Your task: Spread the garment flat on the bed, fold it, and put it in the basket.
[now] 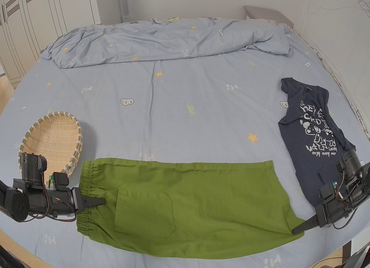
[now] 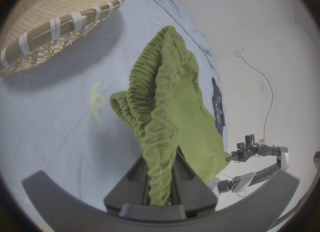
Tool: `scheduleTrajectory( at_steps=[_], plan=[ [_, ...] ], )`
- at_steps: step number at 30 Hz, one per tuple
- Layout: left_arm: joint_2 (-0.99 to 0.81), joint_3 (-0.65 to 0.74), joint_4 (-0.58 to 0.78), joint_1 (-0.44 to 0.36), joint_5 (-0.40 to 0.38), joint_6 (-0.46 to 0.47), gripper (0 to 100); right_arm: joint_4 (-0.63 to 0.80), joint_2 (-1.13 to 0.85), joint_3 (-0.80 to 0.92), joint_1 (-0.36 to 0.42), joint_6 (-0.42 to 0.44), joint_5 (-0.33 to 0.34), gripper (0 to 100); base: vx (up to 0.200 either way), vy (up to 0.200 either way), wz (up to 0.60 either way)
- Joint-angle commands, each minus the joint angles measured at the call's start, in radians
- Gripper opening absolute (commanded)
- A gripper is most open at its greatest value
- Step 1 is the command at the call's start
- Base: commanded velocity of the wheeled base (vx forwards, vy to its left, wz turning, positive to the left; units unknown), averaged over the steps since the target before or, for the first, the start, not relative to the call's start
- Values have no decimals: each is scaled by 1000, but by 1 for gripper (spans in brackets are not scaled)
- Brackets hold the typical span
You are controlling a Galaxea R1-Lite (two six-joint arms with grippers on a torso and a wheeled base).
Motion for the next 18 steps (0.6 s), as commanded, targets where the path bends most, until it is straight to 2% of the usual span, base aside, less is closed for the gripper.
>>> scheduleTrajectory(
  at_steps=[1, 2, 9, 11, 13, 16, 17, 18],
  plan=[
    [-11, 9, 0, -13, -1, 0, 0, 0, -12, 3, 1, 0, 0, 0, 0, 0, 0],
    [-11, 9, 0, -12, -1, 0, 0, 0, -12, 5, 1, 0, 0, 100, 0, 0, 0],
    [-31, 7, 0, -12, -1, -2, 0, 1, -16, -6, -17, 3, -10, 100, 0, 0, 0],
    [-56, 4, 2, -15, -1, -11, 0, 1, -29, -17, -39, 0, -35, 100, 0, 0, 0],
    [-100, -16, 25, -35, -1, -23, 0, 7, -76, -83, -52, 7, -95, 100, 0, 0, 0],
    [-140, -108, 146, -58, -1, -42, 0, 11, -98, -184, -40, 36, -139, 100, 0, 0, 0],
    [-151, -174, 250, -70, -1, -48, 0, 11, -98, -239, -34, 69, -151, 100, 0, 0, 0],
    [-156, -200, 292, -71, 1, -48, 0, 11, -98, -259, -29, 81, -154, 100, 0, 0, 0]
  ],
)
